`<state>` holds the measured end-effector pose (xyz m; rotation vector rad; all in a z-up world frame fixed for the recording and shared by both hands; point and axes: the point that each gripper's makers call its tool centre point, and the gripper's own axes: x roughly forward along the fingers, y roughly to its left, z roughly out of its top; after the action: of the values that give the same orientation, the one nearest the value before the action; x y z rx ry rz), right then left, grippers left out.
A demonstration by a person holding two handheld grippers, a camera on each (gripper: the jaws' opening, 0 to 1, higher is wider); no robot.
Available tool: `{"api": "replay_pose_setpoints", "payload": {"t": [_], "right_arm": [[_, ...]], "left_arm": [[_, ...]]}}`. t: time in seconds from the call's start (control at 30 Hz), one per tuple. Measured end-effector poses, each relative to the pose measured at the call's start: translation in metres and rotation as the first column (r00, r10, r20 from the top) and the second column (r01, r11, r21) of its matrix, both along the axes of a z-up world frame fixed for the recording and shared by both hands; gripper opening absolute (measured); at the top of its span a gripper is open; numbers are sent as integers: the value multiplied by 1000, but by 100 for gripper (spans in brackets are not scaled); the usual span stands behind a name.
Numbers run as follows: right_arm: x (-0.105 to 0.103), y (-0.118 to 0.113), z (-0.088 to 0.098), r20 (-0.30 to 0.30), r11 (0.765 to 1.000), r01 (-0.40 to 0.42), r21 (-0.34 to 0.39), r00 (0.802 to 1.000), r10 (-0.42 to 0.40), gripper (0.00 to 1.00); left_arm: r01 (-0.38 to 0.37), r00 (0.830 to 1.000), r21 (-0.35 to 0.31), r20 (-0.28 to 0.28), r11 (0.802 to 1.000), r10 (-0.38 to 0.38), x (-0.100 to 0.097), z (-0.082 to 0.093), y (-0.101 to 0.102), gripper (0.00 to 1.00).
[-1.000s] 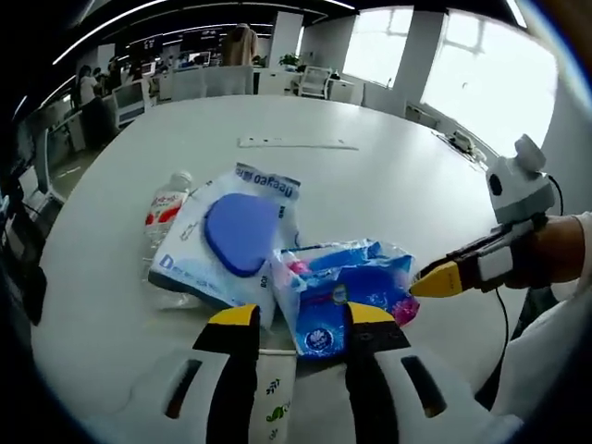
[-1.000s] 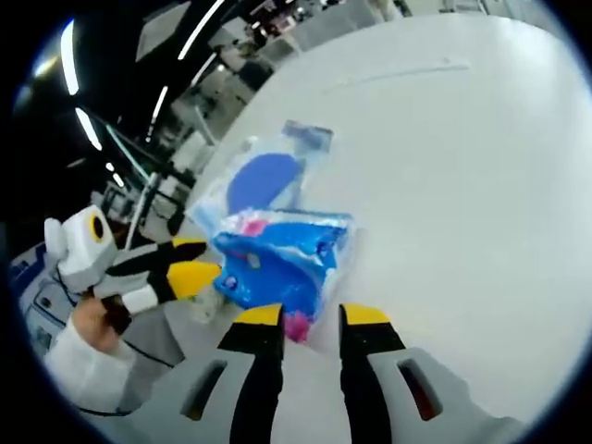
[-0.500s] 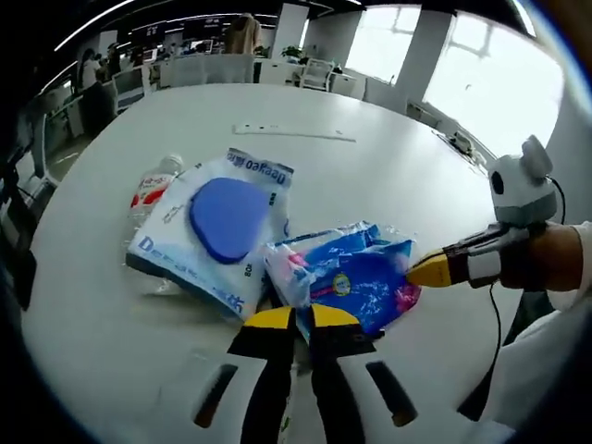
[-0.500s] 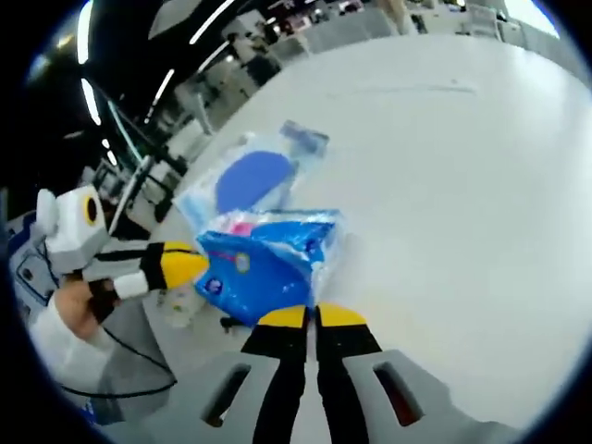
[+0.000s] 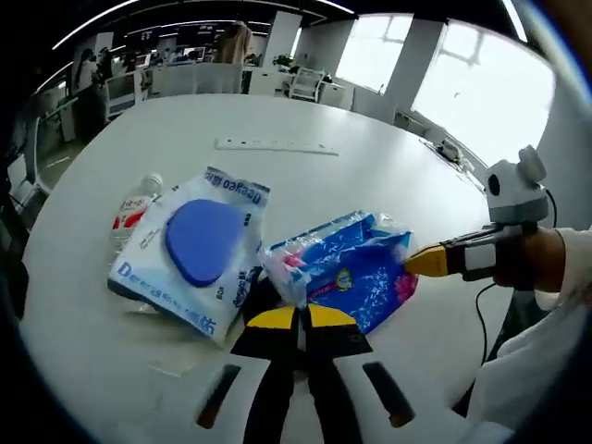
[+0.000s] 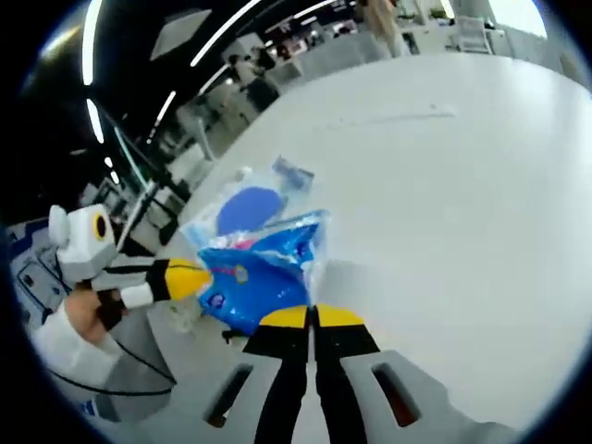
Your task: Arrange the tabletop items into an orderly group along one side of the table until the central work area is clear of visible clutter.
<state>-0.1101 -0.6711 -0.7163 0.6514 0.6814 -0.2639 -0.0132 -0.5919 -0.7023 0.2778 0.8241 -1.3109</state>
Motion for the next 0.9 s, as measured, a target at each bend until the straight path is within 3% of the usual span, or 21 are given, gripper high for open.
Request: {"api": "replay_pose_setpoints", "payload": {"t": [0.27,0.53,0.73,0.9], "right_arm": [[-16,-31,15,22,998,52,-40,998,-51,0],[-35,-81,50,63,987,105,-123,993,-98,0],[-48,-108,71,83,982,114,-150,991,-102,0],[-56,-132,92,100,977,120,-175,990,-104,0]], "left_arm": [[51,999,-33,-11,998,-51,-11,14,-38,0],[149,989,-77,25,986,-147,-30,38,-88,0],[212,977,-76,45,974,-209,-42,50,-111,0],[266,963,-107,68,958,-260,-53,71,-137,0]]}}
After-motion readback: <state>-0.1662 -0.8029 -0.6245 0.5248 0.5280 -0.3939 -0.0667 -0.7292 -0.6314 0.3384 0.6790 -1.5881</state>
